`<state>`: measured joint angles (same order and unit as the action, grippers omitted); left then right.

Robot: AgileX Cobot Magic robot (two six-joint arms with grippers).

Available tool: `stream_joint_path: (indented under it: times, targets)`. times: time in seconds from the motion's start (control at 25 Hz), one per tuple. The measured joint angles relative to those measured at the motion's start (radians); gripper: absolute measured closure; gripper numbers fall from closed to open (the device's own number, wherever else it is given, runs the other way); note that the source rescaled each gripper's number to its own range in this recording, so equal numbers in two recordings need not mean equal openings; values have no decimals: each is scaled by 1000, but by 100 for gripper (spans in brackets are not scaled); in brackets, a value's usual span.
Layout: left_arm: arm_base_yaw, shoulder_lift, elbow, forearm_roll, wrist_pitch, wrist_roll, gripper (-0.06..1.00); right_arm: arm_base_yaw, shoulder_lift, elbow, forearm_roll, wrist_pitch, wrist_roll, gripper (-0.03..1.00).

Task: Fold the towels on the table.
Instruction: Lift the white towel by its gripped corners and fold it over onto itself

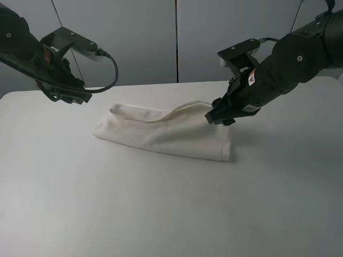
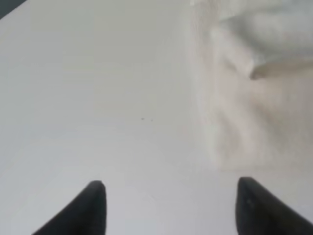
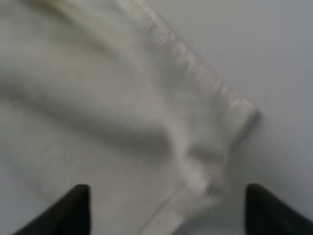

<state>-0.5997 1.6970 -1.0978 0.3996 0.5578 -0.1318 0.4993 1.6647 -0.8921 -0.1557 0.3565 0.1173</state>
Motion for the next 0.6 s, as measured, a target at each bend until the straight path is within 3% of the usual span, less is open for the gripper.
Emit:
stream_joint_path:
  times: [0.04,0.12,0.44,0.6]
  targets:
    - [0,0,0,0,-2,-7,18,0,0,0,-5,-6,16,6]
    - [0,0,0,2,-6,-14,15,0,0,0,-17,-11,41,-1]
    - [0,0,0,4,-11,-18,14,0,0,0,-17,-11,104,-3]
    - [0,0,0,4,-17,-68,14,0,0,0,-19,12,176,-3]
